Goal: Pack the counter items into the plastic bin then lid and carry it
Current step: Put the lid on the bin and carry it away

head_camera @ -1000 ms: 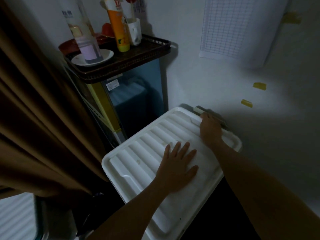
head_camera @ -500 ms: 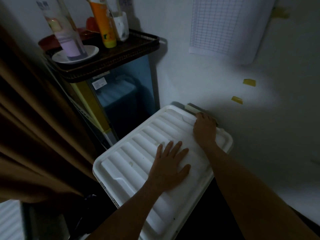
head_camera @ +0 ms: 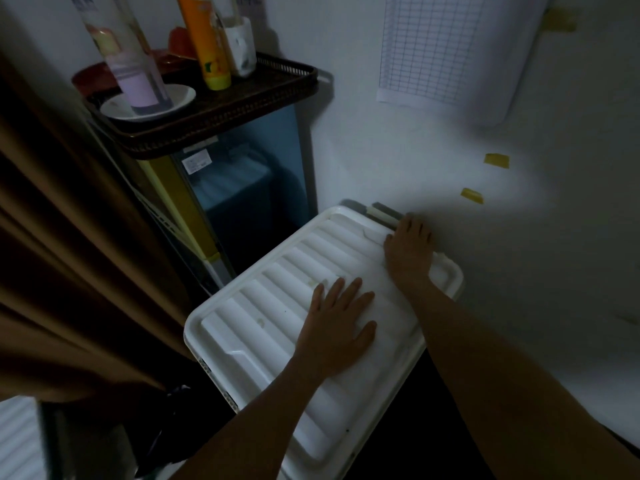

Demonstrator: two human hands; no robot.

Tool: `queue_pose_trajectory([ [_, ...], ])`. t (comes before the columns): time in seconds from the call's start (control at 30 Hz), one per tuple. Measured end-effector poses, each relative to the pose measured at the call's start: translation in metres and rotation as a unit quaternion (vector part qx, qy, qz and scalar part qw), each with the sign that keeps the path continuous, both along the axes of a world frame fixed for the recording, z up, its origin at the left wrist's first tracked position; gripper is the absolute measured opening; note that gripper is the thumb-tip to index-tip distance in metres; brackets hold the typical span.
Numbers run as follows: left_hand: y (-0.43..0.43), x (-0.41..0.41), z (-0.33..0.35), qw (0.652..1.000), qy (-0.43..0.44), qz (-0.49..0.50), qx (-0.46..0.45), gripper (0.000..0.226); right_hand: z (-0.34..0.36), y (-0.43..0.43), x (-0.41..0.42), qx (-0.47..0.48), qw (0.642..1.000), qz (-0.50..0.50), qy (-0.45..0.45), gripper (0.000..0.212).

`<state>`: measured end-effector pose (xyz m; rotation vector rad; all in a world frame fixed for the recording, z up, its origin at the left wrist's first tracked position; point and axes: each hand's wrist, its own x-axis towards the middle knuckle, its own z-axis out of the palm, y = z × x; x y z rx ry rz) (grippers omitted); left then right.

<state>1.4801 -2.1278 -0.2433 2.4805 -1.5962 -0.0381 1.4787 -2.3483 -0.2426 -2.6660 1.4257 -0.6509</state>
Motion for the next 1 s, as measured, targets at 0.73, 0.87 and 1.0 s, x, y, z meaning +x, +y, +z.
queue_pose_trajectory([
  [0.73,0.004,0.001,0.0,0.998,0.018,0.048,-0.037,0.06,0.011,-0.017,-0.026,0.062,0.996,0.047,-0.039,0.048],
  [0.87,0.011,-0.002,0.002,0.996,0.033,0.069,-0.052,0.06,0.01,-0.01,-0.041,0.069,0.996,0.027,-0.042,0.044],
  [1.0,0.021,-0.007,0.002,0.998,0.029,0.041,-0.044,0.06,0.01,0.003,-0.059,0.074,0.996,-0.001,-0.05,0.04],
])
